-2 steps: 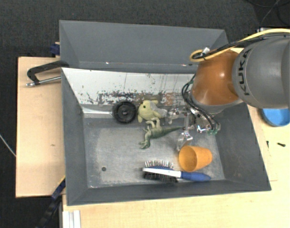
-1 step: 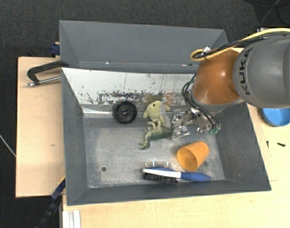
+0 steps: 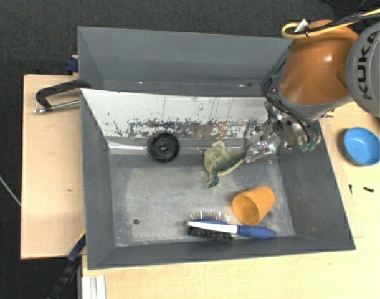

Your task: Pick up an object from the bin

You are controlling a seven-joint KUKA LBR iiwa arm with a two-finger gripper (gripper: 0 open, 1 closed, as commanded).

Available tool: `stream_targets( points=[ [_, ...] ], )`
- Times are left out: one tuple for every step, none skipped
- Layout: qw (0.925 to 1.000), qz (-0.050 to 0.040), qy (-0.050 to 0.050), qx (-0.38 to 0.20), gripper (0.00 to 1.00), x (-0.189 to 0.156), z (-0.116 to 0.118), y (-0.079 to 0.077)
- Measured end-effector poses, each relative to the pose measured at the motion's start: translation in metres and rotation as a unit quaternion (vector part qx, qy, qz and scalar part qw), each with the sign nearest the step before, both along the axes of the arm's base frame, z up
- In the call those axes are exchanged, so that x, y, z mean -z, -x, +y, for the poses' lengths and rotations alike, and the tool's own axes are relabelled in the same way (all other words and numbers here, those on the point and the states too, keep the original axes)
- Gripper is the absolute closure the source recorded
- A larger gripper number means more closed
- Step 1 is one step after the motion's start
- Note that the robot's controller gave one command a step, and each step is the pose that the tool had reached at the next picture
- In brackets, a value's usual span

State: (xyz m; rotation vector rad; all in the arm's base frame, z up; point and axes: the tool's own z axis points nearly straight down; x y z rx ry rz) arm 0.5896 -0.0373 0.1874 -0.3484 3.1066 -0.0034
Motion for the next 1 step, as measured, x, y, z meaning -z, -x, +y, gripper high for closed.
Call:
stream_targets(
  points=[
    [1.0000, -0.0006, 0.000, -0.008, 1.00, -0.1027, 0.0038, -0.0039]
  ],
)
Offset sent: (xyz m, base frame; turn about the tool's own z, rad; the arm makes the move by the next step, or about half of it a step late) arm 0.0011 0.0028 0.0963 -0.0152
